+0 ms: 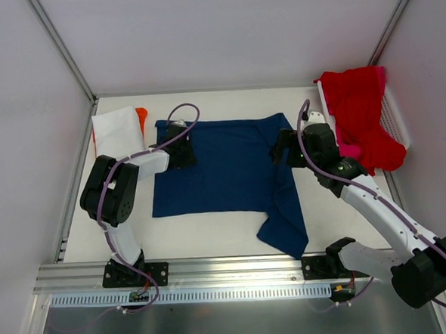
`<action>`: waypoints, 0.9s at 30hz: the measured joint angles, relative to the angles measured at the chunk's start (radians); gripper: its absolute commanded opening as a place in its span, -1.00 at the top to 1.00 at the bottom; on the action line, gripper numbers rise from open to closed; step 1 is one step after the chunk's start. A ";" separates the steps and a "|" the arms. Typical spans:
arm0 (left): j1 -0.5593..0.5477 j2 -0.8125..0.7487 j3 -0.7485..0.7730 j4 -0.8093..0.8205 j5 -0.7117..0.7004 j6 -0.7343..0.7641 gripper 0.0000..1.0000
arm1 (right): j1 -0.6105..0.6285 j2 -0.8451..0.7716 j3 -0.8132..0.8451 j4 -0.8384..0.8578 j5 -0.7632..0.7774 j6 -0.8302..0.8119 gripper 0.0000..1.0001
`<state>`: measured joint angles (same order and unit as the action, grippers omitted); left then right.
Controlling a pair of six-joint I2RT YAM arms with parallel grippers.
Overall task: Fold and stack the t-shirts
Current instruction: Flatten the tshirt out
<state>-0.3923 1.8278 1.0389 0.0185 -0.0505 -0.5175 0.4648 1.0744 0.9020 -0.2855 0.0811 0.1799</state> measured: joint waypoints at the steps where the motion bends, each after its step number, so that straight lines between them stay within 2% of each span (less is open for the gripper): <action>1: 0.000 0.000 0.000 -0.001 -0.003 0.000 1.00 | 0.000 -0.013 0.000 -0.008 0.006 0.000 -0.74; 5: -0.001 0.000 0.005 -0.016 -0.026 0.000 1.00 | 0.000 -0.049 0.000 -0.033 0.024 -0.001 -0.75; 12: 0.008 0.000 0.044 -0.134 -0.113 0.006 1.00 | 0.000 -0.095 0.000 -0.068 0.064 -0.008 -0.76; 21: 0.111 -0.009 0.044 -0.173 -0.108 0.007 1.00 | 0.000 -0.116 0.000 -0.079 0.090 -0.014 -0.77; 27: 0.119 -0.014 0.041 -0.184 -0.117 0.005 1.00 | 0.000 -0.109 -0.029 -0.054 0.082 -0.011 -0.86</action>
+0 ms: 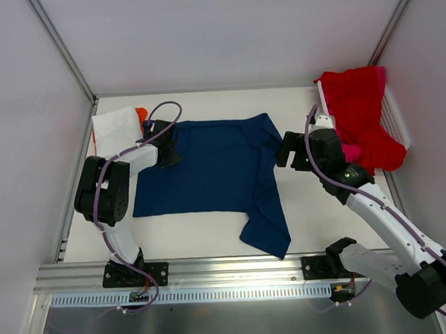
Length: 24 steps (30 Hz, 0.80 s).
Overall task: Fold and stack the t-shirts
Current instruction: Flatten the tshirt out
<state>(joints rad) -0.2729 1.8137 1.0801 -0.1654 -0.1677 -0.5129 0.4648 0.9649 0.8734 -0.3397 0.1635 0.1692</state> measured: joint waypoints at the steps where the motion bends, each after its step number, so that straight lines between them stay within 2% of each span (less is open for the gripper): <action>1: 0.000 0.000 0.000 0.000 0.000 0.000 1.00 | 0.000 0.015 -0.006 0.015 -0.013 0.005 -0.89; 4: 0.000 0.000 0.000 0.000 0.000 0.000 1.00 | -0.002 0.141 0.010 0.080 -0.106 0.024 -0.92; 8: 0.000 0.000 0.000 0.000 0.001 0.000 1.00 | -0.002 0.447 0.100 0.202 -0.243 0.060 -0.93; 14: 0.000 -0.001 0.000 -0.002 0.002 0.002 1.00 | -0.009 0.775 0.279 0.261 -0.331 0.073 -0.91; 19: 0.000 -0.003 -0.002 0.000 0.002 0.004 1.00 | -0.047 0.859 0.347 0.290 -0.349 0.072 -0.90; 24: 0.000 -0.006 -0.006 0.001 0.005 0.007 1.00 | -0.077 0.864 0.351 0.298 -0.344 0.058 -0.89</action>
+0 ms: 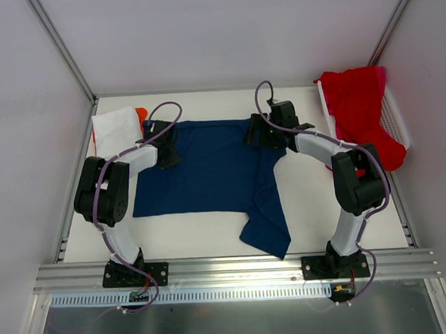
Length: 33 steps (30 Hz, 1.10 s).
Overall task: Fold and stack the t-shirts
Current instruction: Flatten the tshirt out
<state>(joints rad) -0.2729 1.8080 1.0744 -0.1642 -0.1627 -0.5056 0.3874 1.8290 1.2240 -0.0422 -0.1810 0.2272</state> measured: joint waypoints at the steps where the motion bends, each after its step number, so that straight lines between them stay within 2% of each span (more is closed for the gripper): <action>1: 0.000 -0.001 -0.002 0.000 0.002 0.000 1.00 | -0.003 0.000 0.000 0.000 0.003 -0.005 -0.89; 17: 0.000 -0.013 -0.020 0.011 0.006 0.002 1.00 | -0.068 0.098 0.028 0.005 0.008 -0.038 -0.87; 23: 0.000 -0.016 -0.023 0.013 0.006 0.002 1.00 | -0.081 0.146 0.071 0.006 -0.009 -0.043 -0.68; 25: 0.000 -0.016 -0.024 0.013 0.006 0.002 1.00 | -0.084 0.156 0.084 0.007 -0.014 -0.048 -0.48; 27: 0.000 -0.017 -0.024 0.014 0.006 0.002 1.00 | -0.085 0.169 0.097 0.008 -0.019 -0.051 -0.16; 29: 0.000 -0.017 -0.025 0.013 0.006 0.002 1.00 | -0.087 0.185 0.110 0.009 -0.029 -0.055 0.00; 30: 0.000 -0.017 -0.026 0.014 0.006 0.002 1.00 | -0.087 0.194 0.116 0.009 -0.035 -0.056 0.39; 33: 0.000 -0.019 -0.029 0.017 0.006 0.002 1.00 | -0.089 0.209 0.125 0.009 -0.045 -0.058 0.89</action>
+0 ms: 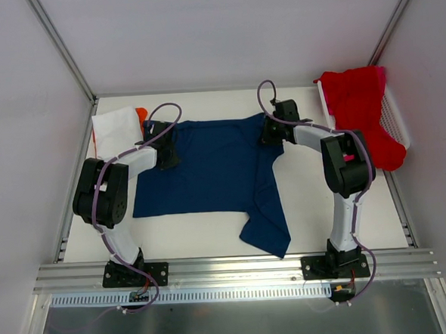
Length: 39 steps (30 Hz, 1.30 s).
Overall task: Fold and stack the t-shirts
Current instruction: Flatten the tshirt out
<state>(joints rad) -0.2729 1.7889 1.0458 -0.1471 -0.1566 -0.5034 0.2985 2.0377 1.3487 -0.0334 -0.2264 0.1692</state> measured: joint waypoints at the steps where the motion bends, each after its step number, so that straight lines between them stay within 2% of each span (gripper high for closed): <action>1: 0.000 -0.001 -0.001 0.001 0.000 0.000 1.00 | 0.000 0.003 0.003 0.000 -0.002 -0.001 0.90; 3: 0.000 -0.004 -0.005 0.002 0.000 0.000 1.00 | -0.001 0.004 0.007 -0.001 -0.006 0.001 0.99; 14: 0.000 -0.009 -0.012 0.004 0.000 0.000 1.00 | -0.005 0.005 0.087 -0.032 -0.014 -0.016 0.99; 23: 0.000 -0.011 -0.014 0.008 0.000 0.000 1.00 | -0.027 0.042 0.266 -0.076 0.022 -0.050 0.99; 39: 0.000 -0.023 -0.030 0.013 0.000 0.000 1.00 | -0.053 0.382 0.634 -0.098 0.142 -0.060 0.96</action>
<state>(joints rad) -0.2729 1.7664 1.0161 -0.1345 -0.1562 -0.5030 0.2459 2.4195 1.9827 -0.1314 -0.0849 0.1089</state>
